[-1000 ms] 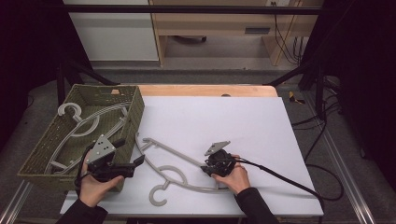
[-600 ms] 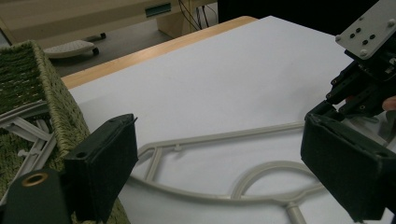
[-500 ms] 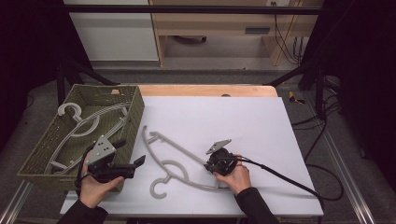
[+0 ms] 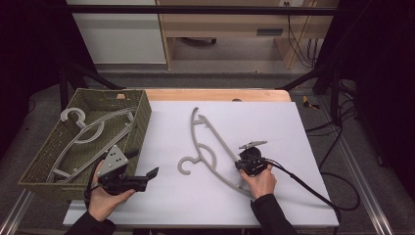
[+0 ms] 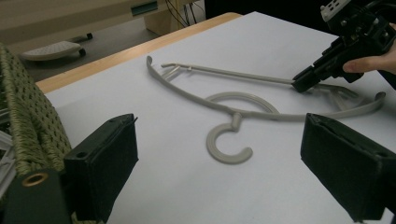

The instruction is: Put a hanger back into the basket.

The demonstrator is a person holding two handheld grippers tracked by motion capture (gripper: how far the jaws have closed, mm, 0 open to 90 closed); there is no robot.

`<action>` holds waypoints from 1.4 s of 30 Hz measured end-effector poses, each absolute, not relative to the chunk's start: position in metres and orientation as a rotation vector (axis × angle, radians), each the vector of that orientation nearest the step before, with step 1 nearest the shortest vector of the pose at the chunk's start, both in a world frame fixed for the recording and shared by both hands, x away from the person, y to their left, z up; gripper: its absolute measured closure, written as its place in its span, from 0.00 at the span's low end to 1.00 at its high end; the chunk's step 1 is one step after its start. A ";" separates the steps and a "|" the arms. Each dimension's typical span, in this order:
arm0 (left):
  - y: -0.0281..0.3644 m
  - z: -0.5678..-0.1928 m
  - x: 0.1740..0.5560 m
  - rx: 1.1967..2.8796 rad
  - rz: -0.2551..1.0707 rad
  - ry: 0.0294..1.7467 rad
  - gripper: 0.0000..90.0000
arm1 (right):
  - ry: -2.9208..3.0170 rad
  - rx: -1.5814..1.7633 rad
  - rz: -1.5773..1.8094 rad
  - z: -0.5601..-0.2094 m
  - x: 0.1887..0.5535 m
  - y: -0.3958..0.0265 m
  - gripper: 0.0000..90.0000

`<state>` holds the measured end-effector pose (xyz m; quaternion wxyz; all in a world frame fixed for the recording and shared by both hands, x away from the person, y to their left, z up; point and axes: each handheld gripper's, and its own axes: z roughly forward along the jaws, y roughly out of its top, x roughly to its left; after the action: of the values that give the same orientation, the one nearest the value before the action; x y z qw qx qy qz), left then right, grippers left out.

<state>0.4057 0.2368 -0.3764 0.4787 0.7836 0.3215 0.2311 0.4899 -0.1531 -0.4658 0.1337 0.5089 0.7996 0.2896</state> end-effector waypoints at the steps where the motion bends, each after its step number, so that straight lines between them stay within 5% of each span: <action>1: 0.236 -0.377 0.406 1.915 0.559 0.785 0.12 | 2.310 1.499 0.853 -0.466 0.490 -0.155 0.90; 4: 0.232 -0.381 0.407 1.925 0.543 0.788 0.12 | 2.301 1.483 0.861 -0.465 0.488 -0.156 0.89; 13: 0.219 -0.393 0.408 1.963 0.518 0.787 0.12 | 2.287 1.324 1.077 -0.441 0.471 -0.188 0.63; 17: 0.216 -0.398 0.408 1.982 0.508 0.787 0.12 | 2.306 1.308 1.066 -0.442 0.463 -0.209 0.73; 22: 0.214 -0.403 0.409 1.995 0.499 0.793 0.12 | 2.383 1.303 1.006 -0.452 0.462 -0.221 1.00; 42: 0.212 -0.414 0.414 2.017 0.472 0.837 0.13 | 2.592 1.108 1.011 -0.467 0.452 -0.197 1.00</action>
<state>0.4142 0.2123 -0.4139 0.4382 0.8116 0.3367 0.1897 0.4521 -0.1968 -0.4674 0.0733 0.3691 0.8631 0.3368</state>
